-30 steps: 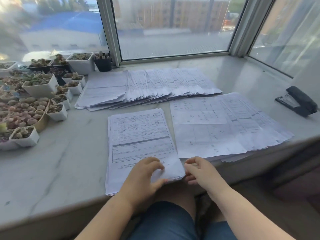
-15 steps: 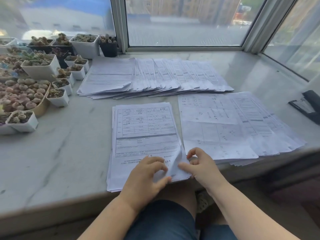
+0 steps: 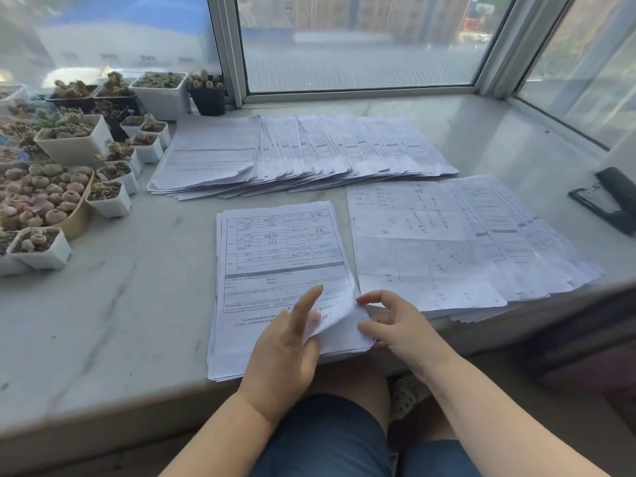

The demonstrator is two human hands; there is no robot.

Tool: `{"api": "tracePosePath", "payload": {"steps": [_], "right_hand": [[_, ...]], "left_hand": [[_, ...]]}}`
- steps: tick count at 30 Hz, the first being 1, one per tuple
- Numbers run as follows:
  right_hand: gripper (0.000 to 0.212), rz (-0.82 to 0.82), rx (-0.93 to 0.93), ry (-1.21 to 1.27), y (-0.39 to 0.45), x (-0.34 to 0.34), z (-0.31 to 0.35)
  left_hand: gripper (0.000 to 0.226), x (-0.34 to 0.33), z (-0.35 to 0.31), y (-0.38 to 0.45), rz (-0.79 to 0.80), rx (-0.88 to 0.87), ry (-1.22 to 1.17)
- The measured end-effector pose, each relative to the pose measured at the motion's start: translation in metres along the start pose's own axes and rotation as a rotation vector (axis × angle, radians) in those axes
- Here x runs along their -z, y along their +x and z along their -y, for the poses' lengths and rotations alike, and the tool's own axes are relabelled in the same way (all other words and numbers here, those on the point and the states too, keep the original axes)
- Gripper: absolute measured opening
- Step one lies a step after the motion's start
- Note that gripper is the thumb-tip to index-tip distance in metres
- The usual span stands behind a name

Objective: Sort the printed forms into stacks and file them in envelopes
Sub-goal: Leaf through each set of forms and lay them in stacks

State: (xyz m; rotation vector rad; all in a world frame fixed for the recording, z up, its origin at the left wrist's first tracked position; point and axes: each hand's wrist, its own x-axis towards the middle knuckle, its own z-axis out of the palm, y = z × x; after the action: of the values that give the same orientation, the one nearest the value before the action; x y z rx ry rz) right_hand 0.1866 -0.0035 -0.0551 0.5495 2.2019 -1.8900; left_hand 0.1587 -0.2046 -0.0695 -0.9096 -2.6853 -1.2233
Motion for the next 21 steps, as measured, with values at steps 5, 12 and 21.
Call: {"api": "tracePosePath", "payload": {"steps": [5, 12, 21], "right_hand": [[0.027, -0.098, 0.01, -0.049, 0.004, -0.007, 0.001], [0.011, 0.006, -0.144, 0.096, 0.014, -0.007, 0.005], [0.05, -0.112, -0.147, -0.044, 0.016, -0.018, 0.009]], "left_hand": [[0.071, 0.002, 0.001, 0.001, 0.014, 0.014, 0.009], [0.054, 0.005, 0.004, 0.006, 0.056, 0.068, 0.003], [0.051, 0.011, 0.011, 0.009, 0.144, 0.157, -0.026]]}}
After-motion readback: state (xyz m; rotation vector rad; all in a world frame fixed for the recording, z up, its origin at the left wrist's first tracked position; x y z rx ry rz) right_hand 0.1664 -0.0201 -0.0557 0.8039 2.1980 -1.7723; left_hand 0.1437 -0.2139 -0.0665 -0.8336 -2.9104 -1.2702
